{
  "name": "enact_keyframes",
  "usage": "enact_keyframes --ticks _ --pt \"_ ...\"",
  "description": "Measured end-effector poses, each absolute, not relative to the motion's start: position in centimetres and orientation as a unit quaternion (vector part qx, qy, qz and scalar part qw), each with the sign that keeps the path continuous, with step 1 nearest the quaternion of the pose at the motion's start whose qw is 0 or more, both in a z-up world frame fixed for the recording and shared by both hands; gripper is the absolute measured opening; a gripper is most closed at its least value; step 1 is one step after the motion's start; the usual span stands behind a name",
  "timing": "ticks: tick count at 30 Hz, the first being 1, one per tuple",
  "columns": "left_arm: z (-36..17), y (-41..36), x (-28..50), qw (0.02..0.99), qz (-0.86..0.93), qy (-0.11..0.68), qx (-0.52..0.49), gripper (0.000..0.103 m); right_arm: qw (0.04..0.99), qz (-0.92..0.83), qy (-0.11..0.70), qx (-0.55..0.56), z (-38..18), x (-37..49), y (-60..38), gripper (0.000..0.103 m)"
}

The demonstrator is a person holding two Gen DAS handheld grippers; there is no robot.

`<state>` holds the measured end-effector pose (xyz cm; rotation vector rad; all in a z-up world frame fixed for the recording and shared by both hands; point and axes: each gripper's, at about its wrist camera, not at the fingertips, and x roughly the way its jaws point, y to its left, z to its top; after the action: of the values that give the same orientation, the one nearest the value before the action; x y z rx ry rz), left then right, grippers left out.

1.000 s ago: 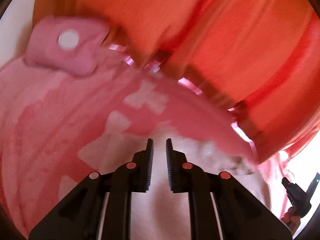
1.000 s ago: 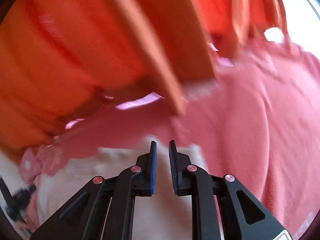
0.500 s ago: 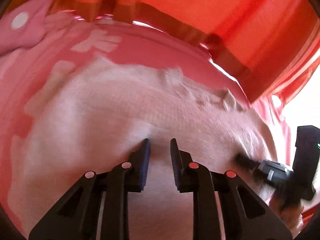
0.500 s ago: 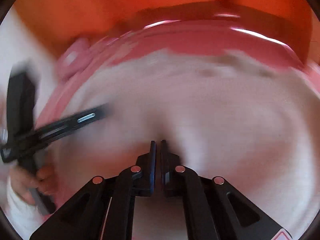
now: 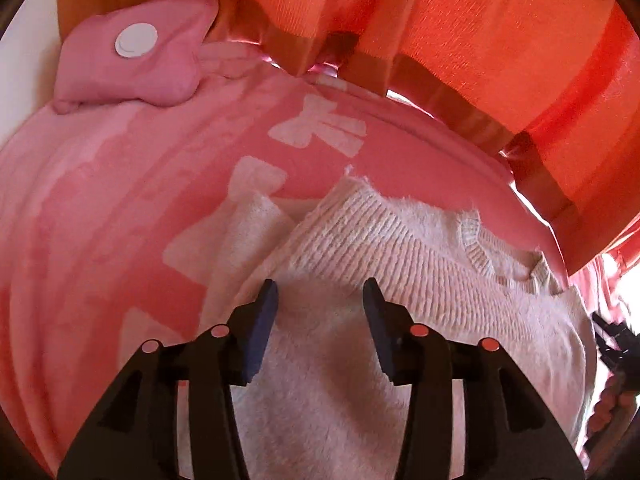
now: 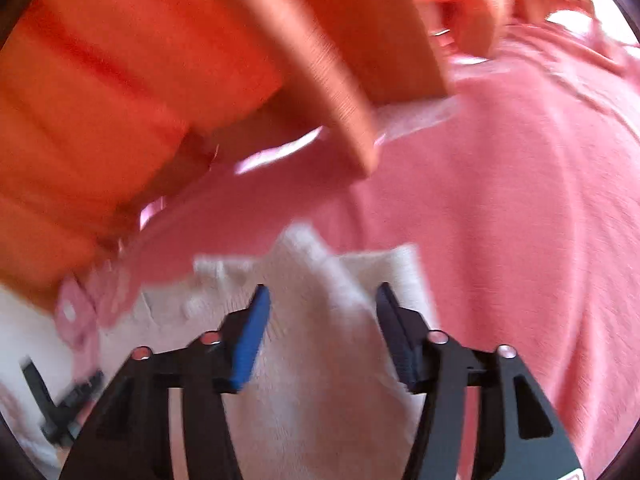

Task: Fold small clothes

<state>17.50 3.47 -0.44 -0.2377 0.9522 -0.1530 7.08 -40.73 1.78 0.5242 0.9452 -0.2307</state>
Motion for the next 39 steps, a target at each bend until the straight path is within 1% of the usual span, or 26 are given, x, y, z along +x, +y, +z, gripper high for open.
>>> enact_keyframes --ticks 1,2,3,4,5,7,8,10,11,12,14,15,16,18,19,20,21,22,23,26,28,29,31,34,36,39 --pt "-0.5 3.2 17.7 0.882 -0.072 0.452 -0.108 0.042 0.852 -0.126 0.457 0.222 1.3 7.4 -40.2 0.034" --pt "-0.4 3.3 17.7 0.885 -0.072 0.448 -0.105 0.034 0.860 -0.134 0.448 0.205 1.5 7.4 -39.8 0.022" --pt "-0.3 3.2 17.8 0.888 -0.070 0.443 -0.101 0.026 0.866 -0.125 0.432 0.218 2.5 7.0 -40.1 0.007" --pt "-0.1 3.2 17.9 0.890 -0.075 0.438 -0.103 0.008 0.874 -0.118 0.404 0.243 3.8 6.3 -40.6 0.007" --pt "0.1 3.3 18.2 0.891 -0.077 0.434 -0.107 0.003 0.881 -0.114 0.381 0.259 4.5 5.4 -41.2 0.007" --pt "0.0 3.7 18.8 0.892 -0.074 0.432 -0.108 0.003 0.888 -0.125 0.351 0.268 5.6 4.3 -42.6 0.007" --pt "-0.4 3.8 19.2 0.890 -0.071 0.437 -0.107 0.002 0.881 -0.134 0.362 0.274 4.9 4.5 -43.2 0.007" --pt "-1.6 4.0 19.7 0.885 -0.074 0.446 -0.111 0.000 0.839 -0.139 0.431 0.300 0.7 5.7 -44.1 0.007" --pt "-1.5 4.0 19.7 0.887 -0.073 0.441 -0.111 0.001 0.831 -0.131 0.445 0.307 -0.8 6.0 -44.2 0.006" --pt "-1.4 3.9 19.7 0.887 -0.073 0.443 -0.107 0.001 0.841 -0.138 0.432 0.295 -0.4 5.9 -43.9 0.005" --pt "-0.9 3.7 19.5 0.888 -0.069 0.442 -0.105 0.001 0.841 -0.149 0.439 0.279 1.0 5.8 -43.3 0.010" --pt "-0.6 3.8 19.4 0.888 -0.068 0.442 -0.108 0.001 0.850 -0.165 0.415 0.279 2.8 5.3 -42.7 0.018" --pt "-0.1 3.8 19.1 0.888 -0.066 0.441 -0.112 0.001 0.859 -0.176 0.397 0.272 4.0 4.8 -42.2 0.021" --pt "0.8 3.7 18.7 0.891 -0.068 0.433 -0.114 0.002 0.889 -0.158 0.361 0.232 6.8 4.0 -39.5 0.022" --pt "1.3 3.5 18.4 0.894 -0.067 0.429 -0.109 0.007 0.900 -0.133 0.356 0.213 7.5 3.9 -37.5 0.022" --pt "1.6 3.3 18.2 0.896 -0.063 0.427 -0.103 0.015 0.903 -0.112 0.361 0.204 7.6 4.1 -36.1 0.022" --pt "1.8 3.1 17.9 0.898 -0.060 0.425 -0.097 0.021 0.902 -0.066 0.380 0.192 7.1 4.3 -33.7 0.021" --pt "2.0 2.8 17.5 0.900 -0.059 0.422 -0.092 0.029 0.896 -0.032 0.404 0.180 6.2 4.9 -31.5 0.021" --pt "2.1 2.6 17.2 0.901 -0.060 0.420 -0.091 0.031 0.889 -0.014 0.425 0.169 5.2 5.5 -30.0 0.021" --pt "1.9 1.8 16.3 0.896 -0.067 0.431 -0.086 0.033 0.850 -0.013 0.514 0.115 0.4 8.2 -25.2 0.022" --pt "1.7 1.2 15.8 0.894 -0.069 0.437 -0.077 0.038 0.868 -0.043 0.488 0.073 1.1 8.4 -23.6 0.022" --pt "1.6 0.9 15.5 0.893 -0.069 0.439 -0.071 0.039 0.875 -0.042 0.478 0.068 1.9 8.4 -23.0 0.022" --pt "1.7 0.4 15.1 0.894 -0.070 0.439 -0.058 0.040 0.887 -0.012 0.450 0.105 3.5 7.9 -22.6 0.022" --pt "1.7 0.0 14.8 0.897 -0.066 0.434 -0.047 0.047 0.876 0.009 0.473 0.096 2.3 9.0 -20.5 0.023" --pt "1.7 -0.1 14.7 0.897 -0.064 0.435 -0.045 0.047 0.859 -0.003 0.507 0.065 0.1 10.1 -19.3 0.023" --pt "1.5 0.2 14.6 0.895 -0.061 0.439 -0.050 0.047 0.874 -0.001 0.482 0.060 1.5 9.8 -18.3 0.025"
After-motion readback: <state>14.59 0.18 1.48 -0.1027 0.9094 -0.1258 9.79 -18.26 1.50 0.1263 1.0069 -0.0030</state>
